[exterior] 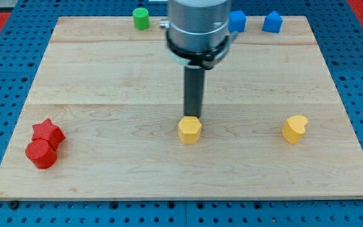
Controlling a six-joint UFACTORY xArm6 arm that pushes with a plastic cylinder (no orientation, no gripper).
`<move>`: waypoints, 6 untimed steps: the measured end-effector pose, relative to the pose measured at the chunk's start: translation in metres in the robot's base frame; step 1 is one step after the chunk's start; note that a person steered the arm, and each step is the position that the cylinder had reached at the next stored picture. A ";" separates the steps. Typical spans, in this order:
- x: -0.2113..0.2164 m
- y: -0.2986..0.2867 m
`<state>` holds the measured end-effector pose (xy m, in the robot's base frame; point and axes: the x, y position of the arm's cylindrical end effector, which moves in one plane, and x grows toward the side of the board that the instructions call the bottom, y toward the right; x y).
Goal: Slightly touch on the top of the red star
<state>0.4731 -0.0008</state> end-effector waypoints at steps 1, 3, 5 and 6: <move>-0.002 -0.041; 0.019 -0.172; -0.006 -0.304; -0.006 -0.303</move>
